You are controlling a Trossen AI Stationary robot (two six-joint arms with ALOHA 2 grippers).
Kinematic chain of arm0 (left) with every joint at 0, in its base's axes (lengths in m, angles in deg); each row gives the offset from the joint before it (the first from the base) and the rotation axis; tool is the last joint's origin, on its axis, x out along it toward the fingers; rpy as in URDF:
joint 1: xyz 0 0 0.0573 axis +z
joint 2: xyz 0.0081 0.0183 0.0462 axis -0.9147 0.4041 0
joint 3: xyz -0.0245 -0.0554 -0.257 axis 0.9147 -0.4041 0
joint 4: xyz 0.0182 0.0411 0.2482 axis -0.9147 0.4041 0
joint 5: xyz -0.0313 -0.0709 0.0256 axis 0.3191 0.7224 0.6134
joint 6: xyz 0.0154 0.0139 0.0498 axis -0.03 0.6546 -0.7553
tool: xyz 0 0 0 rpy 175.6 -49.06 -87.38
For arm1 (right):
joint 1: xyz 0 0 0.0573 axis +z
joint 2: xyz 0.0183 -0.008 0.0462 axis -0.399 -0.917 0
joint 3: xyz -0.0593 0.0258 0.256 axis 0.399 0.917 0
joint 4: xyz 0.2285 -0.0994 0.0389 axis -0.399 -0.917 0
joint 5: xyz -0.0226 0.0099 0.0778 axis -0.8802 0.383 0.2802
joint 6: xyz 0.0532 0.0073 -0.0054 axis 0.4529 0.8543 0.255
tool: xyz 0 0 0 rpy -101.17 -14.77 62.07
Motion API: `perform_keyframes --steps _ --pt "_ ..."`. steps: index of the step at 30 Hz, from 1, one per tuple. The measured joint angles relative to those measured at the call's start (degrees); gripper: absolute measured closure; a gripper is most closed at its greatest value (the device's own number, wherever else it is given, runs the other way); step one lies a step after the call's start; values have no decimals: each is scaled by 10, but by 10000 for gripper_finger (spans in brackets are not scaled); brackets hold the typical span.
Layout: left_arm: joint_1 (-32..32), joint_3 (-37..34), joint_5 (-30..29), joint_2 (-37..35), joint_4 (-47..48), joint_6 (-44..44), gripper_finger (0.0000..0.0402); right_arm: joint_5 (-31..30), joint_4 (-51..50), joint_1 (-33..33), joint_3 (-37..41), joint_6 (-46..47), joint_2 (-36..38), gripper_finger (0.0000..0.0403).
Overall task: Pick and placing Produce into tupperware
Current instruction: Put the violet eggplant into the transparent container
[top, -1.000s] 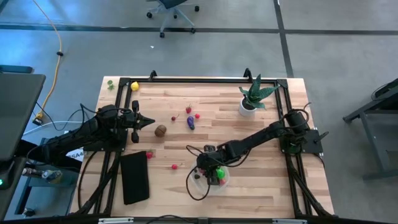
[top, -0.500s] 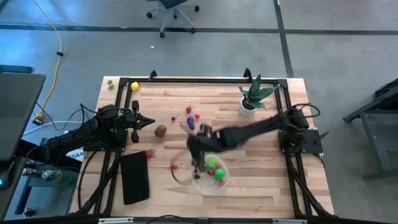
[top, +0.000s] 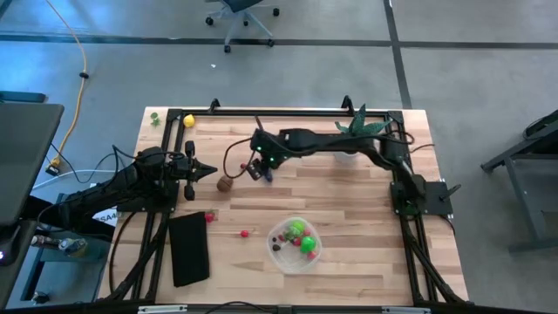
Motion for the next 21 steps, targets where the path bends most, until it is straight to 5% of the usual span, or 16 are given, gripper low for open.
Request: perform_keyframes --steps 13,21 --pt "0 0 0 0 0 0 401 -72 -151 11 -139 39 -110 196" --pt "0 0 0 0 0 0 401 -74 -168 10 -147 56 -121 196"
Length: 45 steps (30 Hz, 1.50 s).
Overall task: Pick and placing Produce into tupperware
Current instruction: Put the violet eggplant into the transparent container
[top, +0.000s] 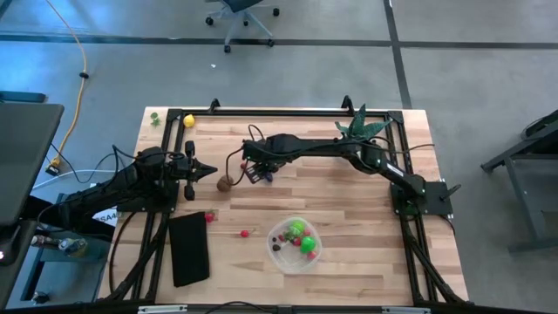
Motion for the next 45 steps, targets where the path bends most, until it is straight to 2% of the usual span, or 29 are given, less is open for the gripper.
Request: perform_keyframes --steps 14,29,45 --pt "0 0 0 0 0 0 401 3 20 -1 1 8 -24 196" --pt "0 0 0 0 0 0 401 31 34 -13 1 20 -55 196" --pt "0 0 0 0 0 0 401 32 44 -18 0 -7 -60 197"
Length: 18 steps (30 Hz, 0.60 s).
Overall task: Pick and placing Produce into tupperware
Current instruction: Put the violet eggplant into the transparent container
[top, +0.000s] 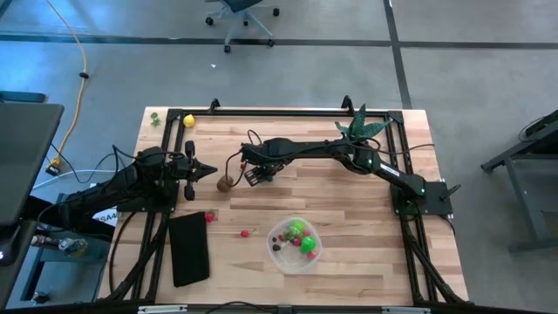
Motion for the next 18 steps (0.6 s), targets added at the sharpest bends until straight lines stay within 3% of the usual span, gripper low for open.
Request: perform_keyframes --steps 8,18 --pt "0 0 0 0 0 0 401 -5 2 0 0 -8 0 200" --pt "0 0 0 0 0 0 401 -11 7 -1 1 -20 -1 241"
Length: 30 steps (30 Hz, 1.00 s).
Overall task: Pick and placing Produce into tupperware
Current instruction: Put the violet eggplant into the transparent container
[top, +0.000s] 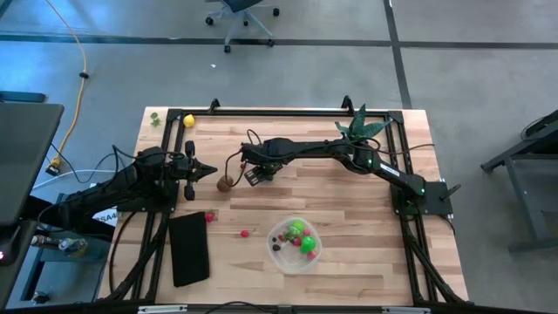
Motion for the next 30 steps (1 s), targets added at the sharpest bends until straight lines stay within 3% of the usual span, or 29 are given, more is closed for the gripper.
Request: perform_keyframes --steps 16,26,30 --pt "0 0 0 0 0 0 401 -5 7 2 0 -26 1 258" --pt "0 0 0 0 0 0 401 -73 -91 53 -103 -94 3 259" --pt "0 0 0 0 0 0 401 -100 -99 79 -80 -106 48 259"
